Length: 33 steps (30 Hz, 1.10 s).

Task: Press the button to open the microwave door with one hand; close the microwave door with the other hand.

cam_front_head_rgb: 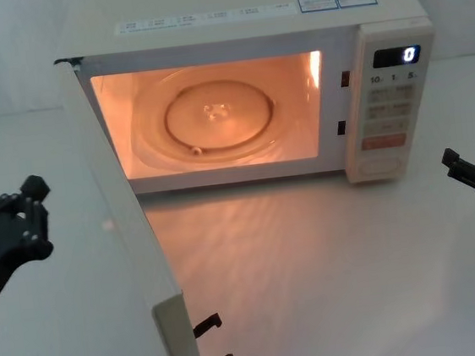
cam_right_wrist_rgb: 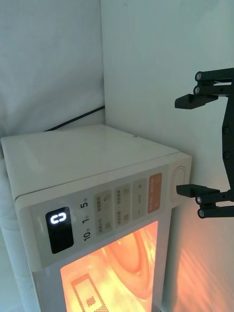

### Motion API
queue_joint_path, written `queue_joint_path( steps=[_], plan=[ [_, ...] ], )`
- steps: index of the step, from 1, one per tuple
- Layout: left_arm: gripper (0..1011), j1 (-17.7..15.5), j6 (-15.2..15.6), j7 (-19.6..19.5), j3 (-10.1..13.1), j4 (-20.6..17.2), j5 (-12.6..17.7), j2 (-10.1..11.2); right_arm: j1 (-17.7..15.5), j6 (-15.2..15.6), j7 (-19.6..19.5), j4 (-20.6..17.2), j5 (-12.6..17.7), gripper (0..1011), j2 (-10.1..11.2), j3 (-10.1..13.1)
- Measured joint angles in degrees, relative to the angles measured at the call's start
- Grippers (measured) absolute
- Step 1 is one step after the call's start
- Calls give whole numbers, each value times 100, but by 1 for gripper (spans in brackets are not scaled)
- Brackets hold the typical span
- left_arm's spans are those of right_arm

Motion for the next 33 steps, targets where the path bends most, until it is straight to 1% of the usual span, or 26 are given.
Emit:
queue_joint_path(
  steps=[3, 4, 7, 12, 17, 28, 33],
  plan=[
    [0, -9, 20, -134, 33, 12, -92, 103, 0, 0, 0, 0, 0, 1000, 0, 0],
    [0, -24, 25, -210, 73, 52, -127, 183, 0, 0, 0, 0, 0, 1000, 0, 0],
    [0, -62, 28, -278, 156, 126, -140, 292, 0, 0, 0, 0, 0, 1000, 0, 0],
    [0, -107, -2, -319, 244, 187, -167, 394, 0, 0, 0, 0, 0, 1000, 0, 0],
    [0, -152, -74, -312, 338, 197, -149, 502, 0, 0, 0, 0, 0, 1000, 0, 0],
    [0, -130, -248, -219, 401, 47, -102, 679, 0, 0, 0, 0, 0, 1000, 0, 0],
    [0, -218, -268, -224, 501, 47, -111, 776, 0, 0, 0, 0, 0, 1000, 0, 0]
  ],
)
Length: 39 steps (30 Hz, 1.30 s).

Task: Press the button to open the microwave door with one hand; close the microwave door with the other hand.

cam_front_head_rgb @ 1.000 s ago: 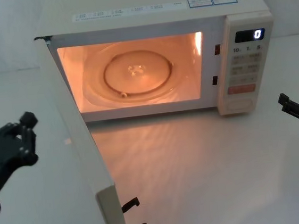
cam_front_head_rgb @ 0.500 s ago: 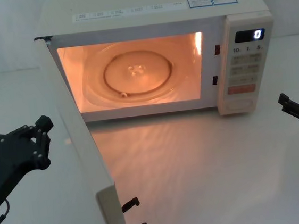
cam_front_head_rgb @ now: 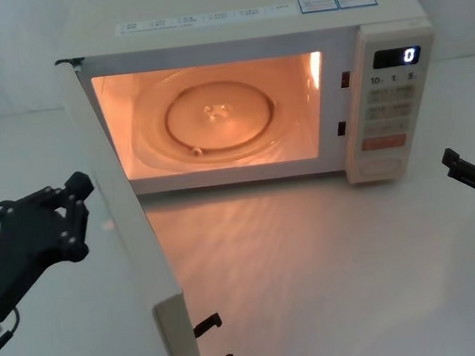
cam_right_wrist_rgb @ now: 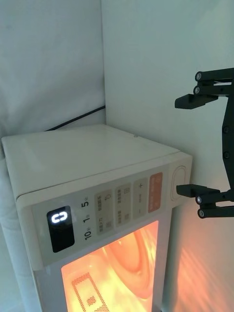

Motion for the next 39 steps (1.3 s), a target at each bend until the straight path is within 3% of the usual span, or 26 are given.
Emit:
queue_joint_path(
  steps=[13, 21, 32, 39],
  plan=[
    [0, -575, 63, -72, 596, 188, -1, 206, 0, 0, 0, 0, 0, 1000, 0, 0],
    [0, -916, 141, -70, 1027, 295, 8, 212, 0, 0, 0, 0, 0, 1000, 0, 0],
    [0, -1644, 362, 138, 1803, 586, 183, -145, 0, 0, 0, 0, 0, 1000, 0, 0],
    [0, -2175, 574, 295, 2275, 873, 316, -524, 0, 0, 0, 0, 0, 1000, 0, 0]
  ],
)
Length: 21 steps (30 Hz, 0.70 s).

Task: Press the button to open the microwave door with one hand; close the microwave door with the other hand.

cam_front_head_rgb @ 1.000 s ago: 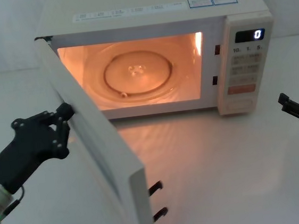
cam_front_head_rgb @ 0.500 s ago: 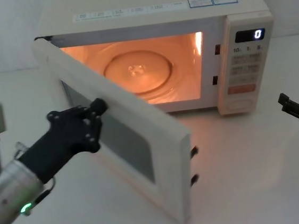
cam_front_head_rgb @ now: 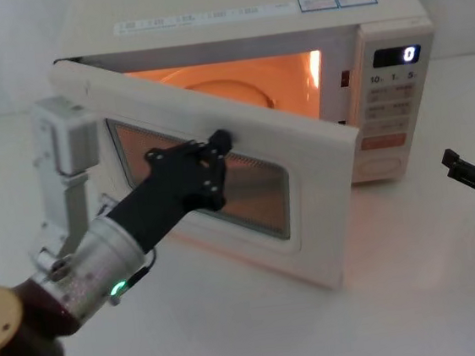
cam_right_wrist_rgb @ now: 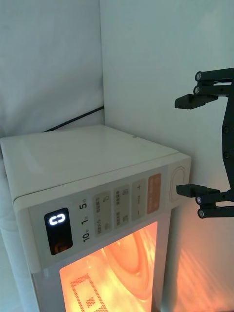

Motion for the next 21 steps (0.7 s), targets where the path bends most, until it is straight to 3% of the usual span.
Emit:
queue_joint_path(
  steps=[9, 21],
  plan=[
    [0, -374, 158, 71, 300, 207, 138, -227, 0, 0, 0, 0, 0, 1000, 0, 0],
    [0, -584, 332, 359, 426, 363, 374, -510, 0, 0, 0, 0, 0, 1000, 0, 0]
  ],
)
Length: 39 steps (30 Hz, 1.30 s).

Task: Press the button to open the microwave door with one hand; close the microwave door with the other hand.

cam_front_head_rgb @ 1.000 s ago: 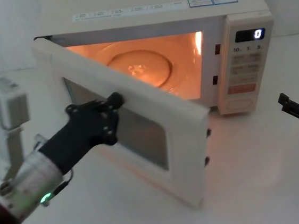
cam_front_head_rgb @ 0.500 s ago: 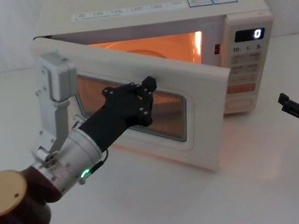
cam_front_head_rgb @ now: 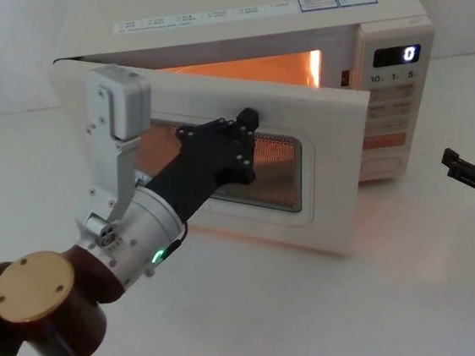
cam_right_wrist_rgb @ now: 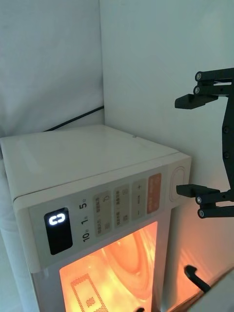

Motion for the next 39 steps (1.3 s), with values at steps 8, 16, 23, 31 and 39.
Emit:
queue_joint_path(
  steps=[8, 16, 23, 31, 39],
  plan=[
    [0, -190, 52, 166, 112, 194, 283, -275, 0, 0, 0, 0, 0, 1000, 0, 0],
    [0, -391, 104, 269, 204, 395, 620, -521, 0, 0, 0, 0, 0, 1000, 0, 0],
    [0, -639, 188, 289, 281, 624, 854, -749, 0, 0, 0, 0, 0, 1000, 0, 0],
    [0, -838, 235, 155, 333, 817, 990, -978, 0, 0, 0, 0, 0, 1000, 0, 0],
    [0, -917, 301, 115, 342, 971, 1104, -1106, 0, 0, 0, 0, 0, 1000, 0, 0]
  ],
)
